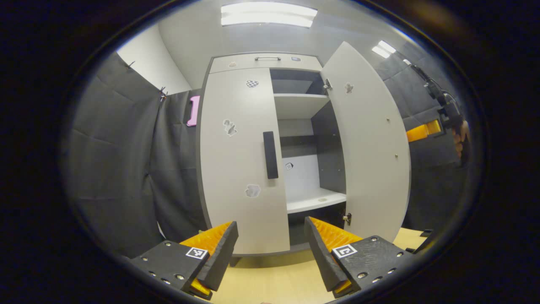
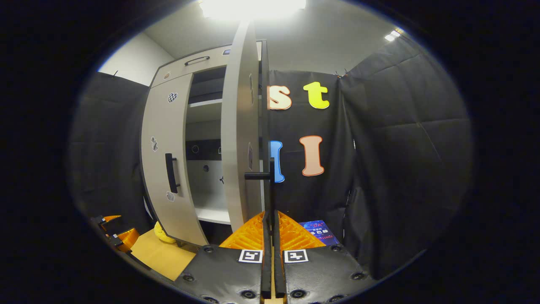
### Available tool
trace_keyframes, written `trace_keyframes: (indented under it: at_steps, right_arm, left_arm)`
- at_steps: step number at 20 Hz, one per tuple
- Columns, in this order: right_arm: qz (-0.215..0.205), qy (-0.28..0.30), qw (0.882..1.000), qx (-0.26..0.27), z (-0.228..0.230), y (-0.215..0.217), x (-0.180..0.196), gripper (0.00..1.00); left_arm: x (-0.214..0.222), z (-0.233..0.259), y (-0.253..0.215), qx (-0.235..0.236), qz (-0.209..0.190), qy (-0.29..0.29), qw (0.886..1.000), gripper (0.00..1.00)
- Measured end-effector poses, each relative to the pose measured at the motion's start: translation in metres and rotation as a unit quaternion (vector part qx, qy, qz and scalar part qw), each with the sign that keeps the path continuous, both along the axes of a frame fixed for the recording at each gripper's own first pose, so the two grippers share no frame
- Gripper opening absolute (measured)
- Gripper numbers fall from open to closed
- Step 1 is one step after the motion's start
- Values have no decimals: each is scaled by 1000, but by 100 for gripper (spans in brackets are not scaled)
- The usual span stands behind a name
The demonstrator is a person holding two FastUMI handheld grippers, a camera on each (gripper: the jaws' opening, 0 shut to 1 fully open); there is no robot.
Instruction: Open the right door of the double-door shoe cabinet with the right hand, and open the left door with the left hand.
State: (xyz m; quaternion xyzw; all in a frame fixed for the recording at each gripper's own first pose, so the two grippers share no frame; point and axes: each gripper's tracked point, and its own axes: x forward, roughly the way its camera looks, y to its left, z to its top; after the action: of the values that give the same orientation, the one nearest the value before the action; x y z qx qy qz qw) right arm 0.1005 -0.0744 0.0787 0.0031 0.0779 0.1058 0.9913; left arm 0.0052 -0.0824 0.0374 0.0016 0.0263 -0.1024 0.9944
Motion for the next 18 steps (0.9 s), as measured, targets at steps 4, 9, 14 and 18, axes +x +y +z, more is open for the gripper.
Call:
trace_keyframes:
  at_steps: [4,9,14,18]
  right_arm:
    - [8,1,1000,6,-8,-7,-29,8]
    - [-10,13,1000,-7,-33,-31,-49,100]
    - [-42,15,999,2,-38,-61,-64,97]
    - [-71,29,997,-1,-52,-87,-73,97]
  left_arm:
    - [28,24,-13,-14,-7,-10,1000,92]
    - [65,60,-25,-30,-11,-40,999,91]
    - [121,74,-29,-36,0,-41,999,92]
    - [166,74,-26,-41,16,-33,998,91]
